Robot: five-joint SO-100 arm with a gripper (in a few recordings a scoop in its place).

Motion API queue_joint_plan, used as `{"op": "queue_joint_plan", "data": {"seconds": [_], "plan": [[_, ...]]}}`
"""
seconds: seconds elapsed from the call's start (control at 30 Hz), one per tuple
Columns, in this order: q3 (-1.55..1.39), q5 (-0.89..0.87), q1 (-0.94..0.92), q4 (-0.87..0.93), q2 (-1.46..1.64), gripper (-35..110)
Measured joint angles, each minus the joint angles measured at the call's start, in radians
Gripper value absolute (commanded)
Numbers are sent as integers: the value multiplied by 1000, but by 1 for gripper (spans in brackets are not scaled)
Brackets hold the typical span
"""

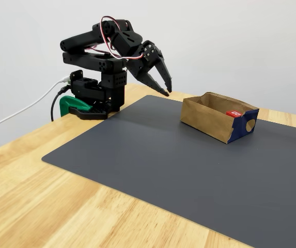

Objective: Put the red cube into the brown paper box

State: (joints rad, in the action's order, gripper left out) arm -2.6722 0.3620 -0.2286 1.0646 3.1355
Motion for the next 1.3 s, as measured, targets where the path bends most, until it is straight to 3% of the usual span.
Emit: {"op": "queue_joint_plan", "data": {"seconds": [0.63, 0.9, 1.3], "plan": [[0, 5, 60, 52, 8, 0], [0, -247, 69, 46, 9, 0], [0, -304, 54, 46, 9, 0]]}}
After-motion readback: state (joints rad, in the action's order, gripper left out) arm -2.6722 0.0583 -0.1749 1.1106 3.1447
